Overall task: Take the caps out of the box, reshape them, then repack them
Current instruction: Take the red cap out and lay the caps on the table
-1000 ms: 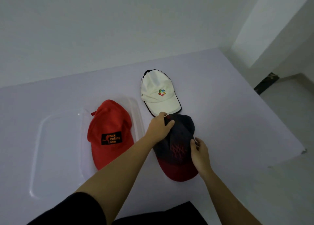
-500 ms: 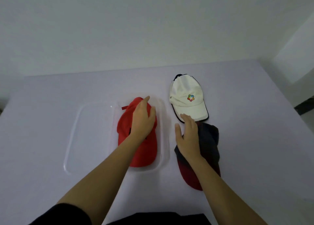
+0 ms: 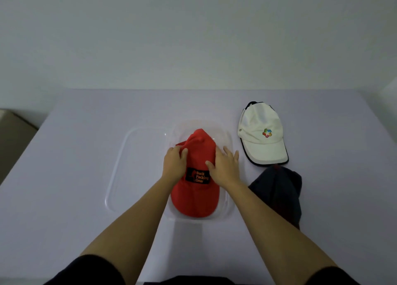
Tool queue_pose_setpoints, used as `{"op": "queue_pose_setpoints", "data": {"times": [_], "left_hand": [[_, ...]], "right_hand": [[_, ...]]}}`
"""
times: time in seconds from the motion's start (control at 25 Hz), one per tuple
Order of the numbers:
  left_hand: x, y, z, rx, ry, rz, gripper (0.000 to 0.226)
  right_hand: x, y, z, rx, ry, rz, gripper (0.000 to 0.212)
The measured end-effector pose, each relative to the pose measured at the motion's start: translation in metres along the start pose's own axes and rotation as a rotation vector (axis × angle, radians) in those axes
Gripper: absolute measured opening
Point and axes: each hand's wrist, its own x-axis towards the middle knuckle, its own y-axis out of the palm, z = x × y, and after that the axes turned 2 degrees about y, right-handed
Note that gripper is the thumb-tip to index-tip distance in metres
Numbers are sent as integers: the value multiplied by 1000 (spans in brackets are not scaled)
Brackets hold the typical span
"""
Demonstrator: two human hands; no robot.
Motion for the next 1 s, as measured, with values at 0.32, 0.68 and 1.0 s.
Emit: {"op": "queue_pose_setpoints", "data": {"times": [0.32, 0.68, 1.0], "left_hand": [[-1, -50, -61, -179, 250, -223, 29], [-47, -3, -190, -446, 480, 17, 25], [-96, 158, -279, -308, 413, 251, 24]], "right_hand": [[-17, -48, 39, 485, -135, -482, 56], [-71, -161, -38, 510, -9, -892, 46], [-99, -200, -228, 425, 188, -832, 48]]}}
